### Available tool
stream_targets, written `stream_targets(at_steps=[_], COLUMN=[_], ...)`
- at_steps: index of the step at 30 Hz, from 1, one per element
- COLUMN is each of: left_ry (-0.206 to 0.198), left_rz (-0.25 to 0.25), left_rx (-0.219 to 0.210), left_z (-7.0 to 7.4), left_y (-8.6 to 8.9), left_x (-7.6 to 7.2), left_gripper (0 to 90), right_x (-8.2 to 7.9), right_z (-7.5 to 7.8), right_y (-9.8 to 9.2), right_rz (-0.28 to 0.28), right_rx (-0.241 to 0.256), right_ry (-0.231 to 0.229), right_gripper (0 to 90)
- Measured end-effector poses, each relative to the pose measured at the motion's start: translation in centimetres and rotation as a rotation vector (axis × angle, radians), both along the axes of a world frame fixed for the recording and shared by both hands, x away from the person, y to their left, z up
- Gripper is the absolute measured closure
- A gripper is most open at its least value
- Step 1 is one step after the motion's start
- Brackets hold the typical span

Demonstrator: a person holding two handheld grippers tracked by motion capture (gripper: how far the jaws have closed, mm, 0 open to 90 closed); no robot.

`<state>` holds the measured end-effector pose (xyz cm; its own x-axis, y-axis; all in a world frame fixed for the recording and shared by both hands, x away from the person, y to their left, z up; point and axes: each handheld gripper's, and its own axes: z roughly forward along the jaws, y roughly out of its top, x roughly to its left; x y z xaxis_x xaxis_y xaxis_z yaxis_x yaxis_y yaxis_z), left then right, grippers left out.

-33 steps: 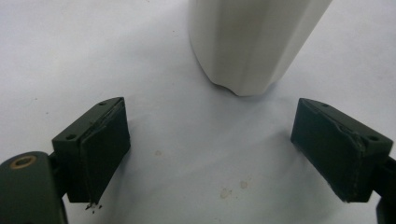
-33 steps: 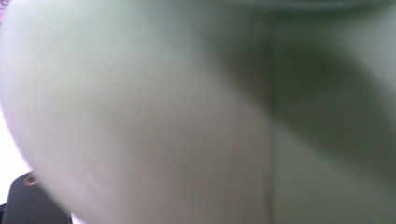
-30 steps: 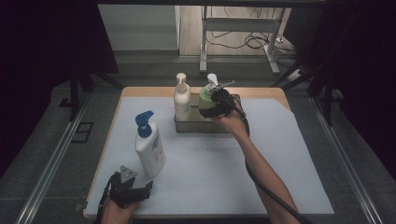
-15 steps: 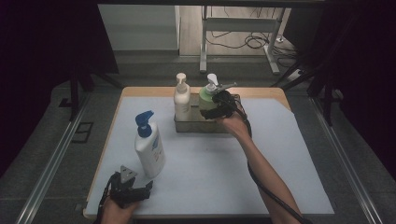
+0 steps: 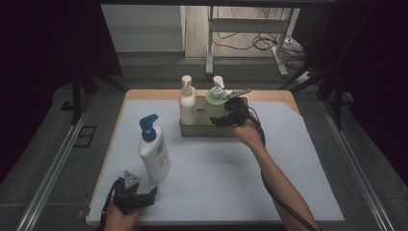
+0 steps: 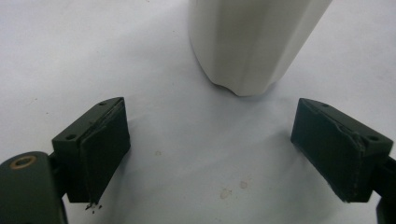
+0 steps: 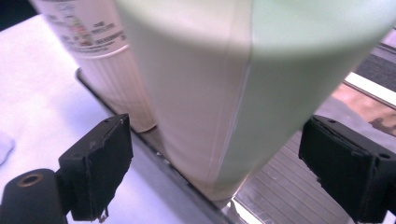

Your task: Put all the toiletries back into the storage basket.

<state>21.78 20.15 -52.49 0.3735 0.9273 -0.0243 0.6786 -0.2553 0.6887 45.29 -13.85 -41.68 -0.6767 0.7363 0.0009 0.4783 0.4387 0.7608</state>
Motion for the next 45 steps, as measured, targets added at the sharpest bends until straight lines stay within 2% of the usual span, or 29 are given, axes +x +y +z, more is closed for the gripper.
stream_targets(at_steps=[6, 10, 11, 13, 15, 16, 17, 18, 19, 23, 24, 25, 26, 27, 33, 40, 45], left_ry=[-0.001, 0.001, 0.000, 0.000, 0.000, 0.000, 0.000, 0.000, 0.000, 0.000, 0.000, 0.000, 0.000, 0.000, 0.000, 0.001, 0.000], left_rz=[0.001, 0.001, 0.001, 0.001, 0.002, 0.002, 0.002, 0.002, 0.003, 0.002, 0.002, 0.002, 0.002, 0.002, 0.002, 0.001, 0.001], left_rx=[0.000, 0.000, 0.000, 0.000, 0.000, 0.000, 0.000, 0.000, 0.000, 0.000, 0.000, 0.000, 0.000, 0.000, 0.001, 0.001, 0.001], left_z=[0.0, 0.0, 0.0, 0.0, 0.0, 0.0, 0.0, 0.0, 0.0, 0.0, 0.0, 0.0, 0.0, 0.0, 0.0, 0.0, 0.0], left_y=[0.0, 0.0, 0.0, 0.0, 0.0, 0.0, 0.0, 0.0, 0.0, 0.0, 0.0, 0.0, 0.0, 0.0, 0.0, 0.0, 0.0], left_x=[0.0, 0.0, 0.0, 0.0, 0.0, 0.0, 0.0, 0.0, 0.0, 0.0, 0.0, 0.0, 0.0, 0.0, 0.0, 0.0, 0.0], left_gripper=[11.4, 11.4, 11.4, 11.3, 11.3, 11.3, 11.3, 11.3, 11.3, 11.3, 11.3, 11.3, 11.3, 11.3, 11.3, 11.3, 11.3], right_x=[-1.1, -1.5, -1.6, -1.7, -1.7, -1.8, -1.8, -1.8, -1.7, -1.4, -1.4, -1.0, -1.0, -0.6, 0.9, 2.0, 2.8], right_z=[0.4, 0.5, 0.5, 0.5, 0.4, 0.4, 0.4, 0.4, 0.4, 0.4, 0.4, 0.4, 0.4, 0.3, -0.4, -1.2, -1.8], right_y=[-0.9, -1.6, -2.1, -2.3, -2.7, -3.1, -3.1, -3.3, -3.5, -3.8, -3.8, -3.9, -3.9, -4.0, -3.9, -3.3, -2.9], right_rz=[0.009, -0.011, -0.009, -0.017, -0.016, -0.023, -0.023, -0.022, -0.033, -0.060, -0.060, -0.083, -0.083, -0.100, -0.140, -0.146, -0.147], right_rx=[0.015, 0.027, 0.030, 0.032, 0.039, 0.042, 0.042, 0.049, 0.044, 0.030, 0.030, 0.020, 0.020, 0.022, 0.013, 0.004, -0.023], right_ry=[0.005, 0.004, 0.012, 0.010, 0.026, 0.024, 0.024, 0.025, 0.031, -0.003, -0.003, -0.011, -0.011, -0.007, 0.014, 0.031, 0.045], right_gripper=[14.8, 24.6, 30.0, 32.2, 39.8, 50.0, 50.0, 54.1, 63.8, 76.3, 76.3, 81.9, 81.9, 87.1, 89.5, 89.5, 89.5])
